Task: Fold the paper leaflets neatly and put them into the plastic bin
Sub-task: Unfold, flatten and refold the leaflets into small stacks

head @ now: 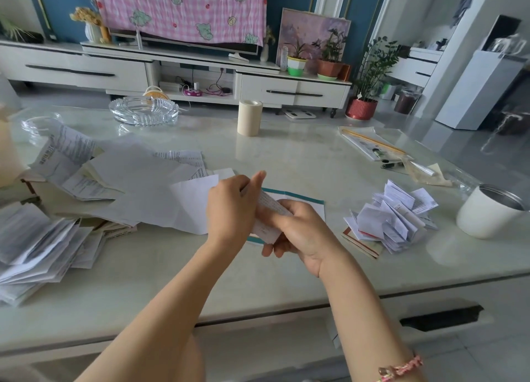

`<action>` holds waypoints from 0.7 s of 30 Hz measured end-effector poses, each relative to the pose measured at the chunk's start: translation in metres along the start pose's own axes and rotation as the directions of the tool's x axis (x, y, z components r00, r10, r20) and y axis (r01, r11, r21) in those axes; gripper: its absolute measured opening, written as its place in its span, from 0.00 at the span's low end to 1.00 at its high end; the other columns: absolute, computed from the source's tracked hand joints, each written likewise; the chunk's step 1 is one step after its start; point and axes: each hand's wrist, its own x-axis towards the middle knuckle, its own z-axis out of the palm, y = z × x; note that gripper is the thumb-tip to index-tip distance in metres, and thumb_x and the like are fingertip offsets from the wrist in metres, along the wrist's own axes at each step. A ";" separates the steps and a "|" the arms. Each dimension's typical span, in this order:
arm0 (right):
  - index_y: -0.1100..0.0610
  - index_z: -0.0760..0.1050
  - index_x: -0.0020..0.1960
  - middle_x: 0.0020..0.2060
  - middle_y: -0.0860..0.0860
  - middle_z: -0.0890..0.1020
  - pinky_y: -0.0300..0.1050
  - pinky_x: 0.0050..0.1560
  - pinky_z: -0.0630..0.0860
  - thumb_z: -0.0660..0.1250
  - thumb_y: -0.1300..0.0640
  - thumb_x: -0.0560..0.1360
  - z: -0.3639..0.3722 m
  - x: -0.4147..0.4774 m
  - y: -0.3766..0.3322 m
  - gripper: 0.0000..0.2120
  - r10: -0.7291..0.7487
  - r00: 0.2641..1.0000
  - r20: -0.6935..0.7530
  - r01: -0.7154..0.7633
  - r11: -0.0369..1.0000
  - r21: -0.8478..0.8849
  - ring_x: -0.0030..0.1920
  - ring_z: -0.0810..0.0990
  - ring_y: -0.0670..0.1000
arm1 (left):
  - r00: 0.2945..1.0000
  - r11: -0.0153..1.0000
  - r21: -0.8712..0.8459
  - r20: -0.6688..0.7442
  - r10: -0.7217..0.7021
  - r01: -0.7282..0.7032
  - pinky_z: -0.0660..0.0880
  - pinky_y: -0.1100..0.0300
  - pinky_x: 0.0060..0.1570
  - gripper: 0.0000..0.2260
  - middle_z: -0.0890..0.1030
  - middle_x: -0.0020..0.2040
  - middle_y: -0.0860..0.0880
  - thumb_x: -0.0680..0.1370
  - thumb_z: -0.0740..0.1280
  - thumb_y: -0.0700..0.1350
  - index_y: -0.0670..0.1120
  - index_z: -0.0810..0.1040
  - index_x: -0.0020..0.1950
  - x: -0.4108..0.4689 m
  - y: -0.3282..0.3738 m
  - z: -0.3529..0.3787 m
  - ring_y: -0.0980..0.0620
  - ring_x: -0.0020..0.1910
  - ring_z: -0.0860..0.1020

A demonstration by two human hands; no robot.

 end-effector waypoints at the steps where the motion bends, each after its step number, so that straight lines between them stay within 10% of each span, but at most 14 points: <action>1: 0.58 0.72 0.37 0.26 0.52 0.77 0.37 0.20 0.65 0.64 0.50 0.77 0.003 0.002 0.003 0.14 0.003 0.997 -0.083 0.000 1.000 0.029 0.20 0.74 0.51 | 1.000 1.000 -0.015 -0.020 0.010 -0.010 0.57 0.57 0.28 0.25 0.60 0.23 0.50 0.78 0.64 0.51 0.45 0.57 0.26 -0.001 0.001 0.003 0.50 0.27 0.58; 7: 0.56 0.64 0.30 0.25 0.46 0.71 0.34 0.28 0.64 0.65 0.50 0.76 0.026 0.015 0.027 0.20 -0.265 0.780 -0.567 0.226 0.964 -0.140 0.29 0.66 0.46 | 0.997 0.999 -0.031 -0.078 -0.009 0.007 0.54 0.56 0.27 0.26 0.58 0.20 0.52 0.79 0.64 0.49 0.46 0.55 0.25 -0.008 0.004 0.018 0.51 0.25 0.55; 11: 0.56 0.65 0.27 0.20 0.44 0.70 0.38 0.29 0.63 0.63 0.47 0.77 0.017 0.021 0.036 0.23 -0.134 0.731 -0.669 0.203 0.979 0.026 0.26 0.66 0.45 | 0.998 0.999 -0.045 -0.069 0.011 -0.014 0.53 0.56 0.27 0.26 0.58 0.21 0.50 0.79 0.63 0.50 0.46 0.55 0.26 -0.011 0.007 0.034 0.50 0.25 0.55; 15: 0.57 0.69 0.33 0.24 0.49 0.71 0.37 0.24 0.63 0.61 0.48 0.78 0.001 0.016 0.037 0.19 -0.009 0.815 -0.579 0.122 0.980 0.156 0.23 0.68 0.48 | 0.995 0.999 -0.046 -0.092 0.025 -0.029 0.54 0.55 0.28 0.25 0.58 0.21 0.51 0.80 0.62 0.50 0.46 0.56 0.26 -0.011 0.008 0.044 0.50 0.25 0.56; 21: 0.67 0.74 0.42 0.26 0.52 0.75 0.36 0.24 0.69 0.62 0.62 0.78 -0.030 0.002 0.037 0.09 -0.199 0.861 -0.468 0.150 0.979 -0.139 0.20 0.74 0.44 | 0.997 1.000 -0.023 -0.072 -0.003 0.002 0.53 0.57 0.28 0.24 0.59 0.23 0.50 0.81 0.58 0.51 0.44 0.56 0.27 -0.004 0.000 0.056 0.52 0.26 0.56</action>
